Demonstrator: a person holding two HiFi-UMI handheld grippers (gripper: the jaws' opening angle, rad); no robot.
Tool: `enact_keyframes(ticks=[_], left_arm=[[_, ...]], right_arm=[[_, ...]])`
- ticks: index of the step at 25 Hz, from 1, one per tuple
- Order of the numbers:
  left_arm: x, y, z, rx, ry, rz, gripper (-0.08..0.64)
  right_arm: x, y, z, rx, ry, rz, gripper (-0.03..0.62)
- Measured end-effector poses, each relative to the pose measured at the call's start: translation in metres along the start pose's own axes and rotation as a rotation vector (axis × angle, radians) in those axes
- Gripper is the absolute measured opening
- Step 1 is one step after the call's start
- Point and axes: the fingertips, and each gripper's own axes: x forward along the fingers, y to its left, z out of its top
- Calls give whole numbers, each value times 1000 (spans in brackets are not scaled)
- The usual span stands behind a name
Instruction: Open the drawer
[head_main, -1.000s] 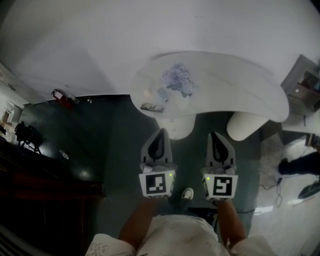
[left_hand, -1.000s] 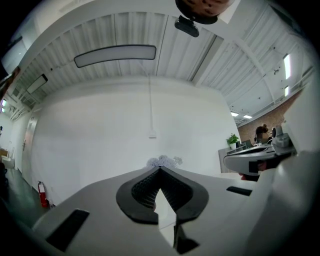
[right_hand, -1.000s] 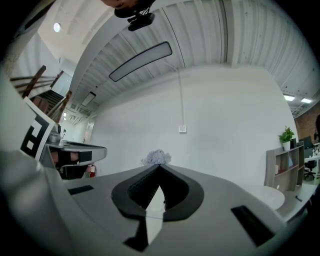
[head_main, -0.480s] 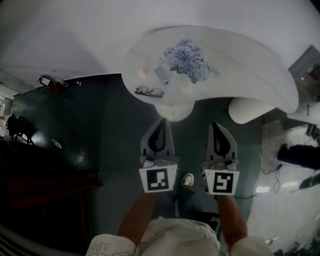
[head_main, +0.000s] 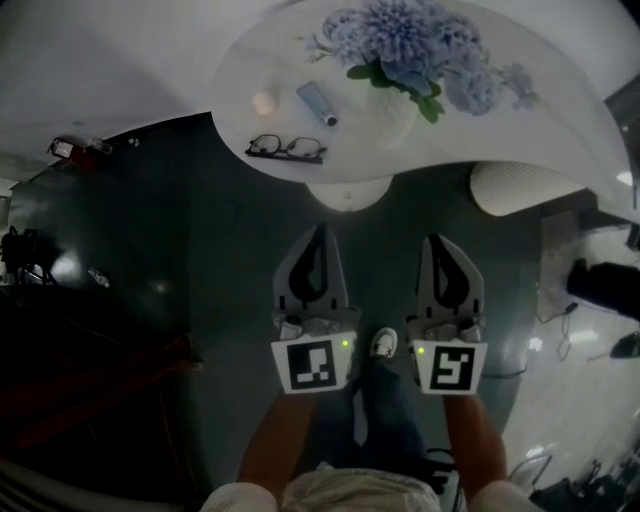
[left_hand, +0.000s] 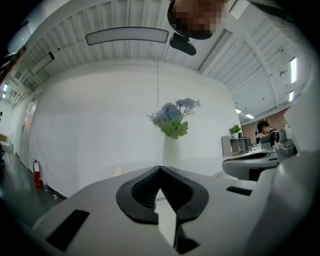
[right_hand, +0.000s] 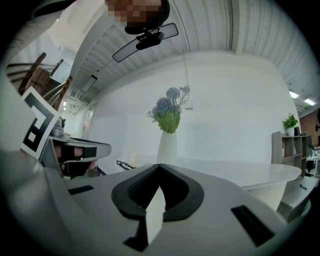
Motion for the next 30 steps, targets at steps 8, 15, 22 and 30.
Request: enact_keyframes(ticks=[8,15,22,30], left_arm=[[14,11,-105,21,54,-9,-3],[15,7,-180,25,84,-37,-2],[19,7,-223,47,93,-50,-3],[31,5,-240,187,157,-61,-2]], right_arm=[[21,10,-84,5,12,-7,5],[23,28,-154,6,30,15,5],[22,35,-202,7,58,2,5],[29,32,-205,20,57,-11,5]])
